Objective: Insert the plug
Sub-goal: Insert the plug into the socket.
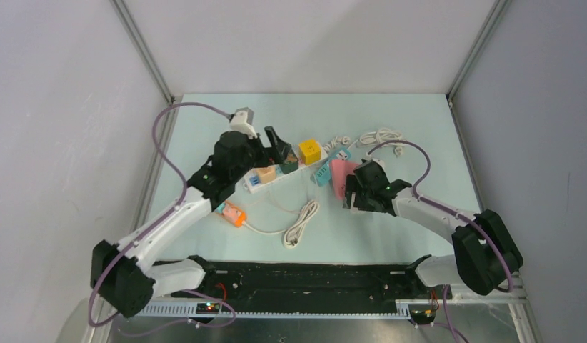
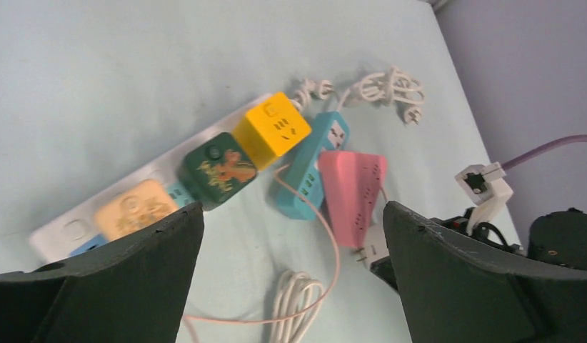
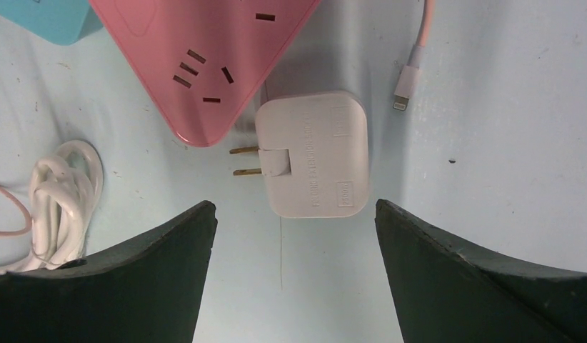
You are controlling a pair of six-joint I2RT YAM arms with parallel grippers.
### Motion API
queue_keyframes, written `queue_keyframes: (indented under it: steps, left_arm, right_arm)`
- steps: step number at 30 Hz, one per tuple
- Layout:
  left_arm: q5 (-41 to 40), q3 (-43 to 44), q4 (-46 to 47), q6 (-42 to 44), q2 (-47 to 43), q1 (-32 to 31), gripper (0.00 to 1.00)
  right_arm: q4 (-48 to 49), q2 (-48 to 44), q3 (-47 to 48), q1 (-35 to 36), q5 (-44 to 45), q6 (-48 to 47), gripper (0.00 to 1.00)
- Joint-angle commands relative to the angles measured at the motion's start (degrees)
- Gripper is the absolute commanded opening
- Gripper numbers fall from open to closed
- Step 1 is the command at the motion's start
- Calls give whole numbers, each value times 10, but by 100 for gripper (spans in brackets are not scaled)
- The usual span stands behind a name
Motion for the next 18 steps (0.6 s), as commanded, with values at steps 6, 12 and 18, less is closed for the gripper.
queue_keyframes:
  steps: [6,12,18]
  left_arm:
    - [-75,-49,-76,202,-82,18,100]
    - [-61,-24,-83,298,-18,19,100]
    - [-61,1,-80,385,60,21,100]
  right_arm:
    - [14,-32,33,9,-7,-6,85]
    - [11,-49,40,2,-27,-19,85]
    - [13,-44,41,-10,-50,-28,85]
